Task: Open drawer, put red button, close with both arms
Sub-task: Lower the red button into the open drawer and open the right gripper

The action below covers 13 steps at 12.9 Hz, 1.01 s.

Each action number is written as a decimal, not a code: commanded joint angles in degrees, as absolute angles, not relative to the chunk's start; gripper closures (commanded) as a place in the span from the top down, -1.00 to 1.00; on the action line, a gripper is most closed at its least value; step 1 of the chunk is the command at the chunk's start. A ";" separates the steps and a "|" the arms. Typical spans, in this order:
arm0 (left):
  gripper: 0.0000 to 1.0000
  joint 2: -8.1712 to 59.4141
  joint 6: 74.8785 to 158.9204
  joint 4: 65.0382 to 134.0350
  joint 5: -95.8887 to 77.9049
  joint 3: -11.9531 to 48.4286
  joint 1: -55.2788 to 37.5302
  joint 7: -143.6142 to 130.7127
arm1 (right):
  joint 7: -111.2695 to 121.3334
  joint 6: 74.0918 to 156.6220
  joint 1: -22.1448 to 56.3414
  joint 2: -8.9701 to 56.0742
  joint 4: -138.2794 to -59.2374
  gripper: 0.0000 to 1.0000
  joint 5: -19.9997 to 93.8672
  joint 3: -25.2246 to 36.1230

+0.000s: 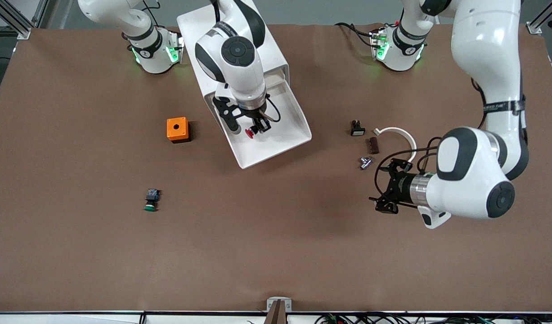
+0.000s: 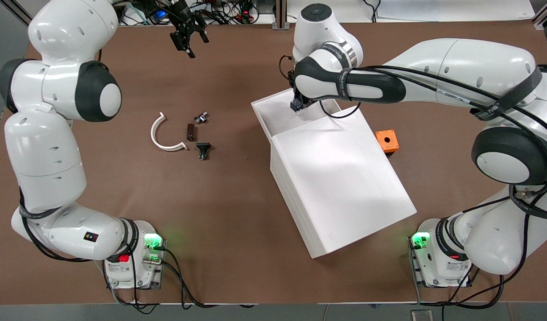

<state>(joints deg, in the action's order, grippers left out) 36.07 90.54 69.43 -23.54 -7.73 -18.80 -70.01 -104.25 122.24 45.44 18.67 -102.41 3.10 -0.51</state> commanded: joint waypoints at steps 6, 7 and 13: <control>1.00 33.66 103.50 74.17 -6.70 -5.72 -33.20 -53.00 | -109.60 121.55 47.81 21.71 -97.65 1.00 2.90 0.09; 1.00 34.62 107.62 75.75 -6.68 -5.36 -34.44 -53.00 | -109.43 121.29 47.81 21.71 -96.86 1.00 2.81 0.09; 1.00 38.31 117.15 77.87 -6.68 -4.22 -41.21 -53.09 | -84.54 111.46 42.21 20.84 -91.06 1.00 2.20 0.53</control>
<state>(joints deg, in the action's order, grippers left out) 38.07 115.86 77.37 -7.79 -4.05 -39.59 -53.80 -95.37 115.10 45.57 20.98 -93.12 2.72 0.83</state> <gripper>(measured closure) 0.000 0.000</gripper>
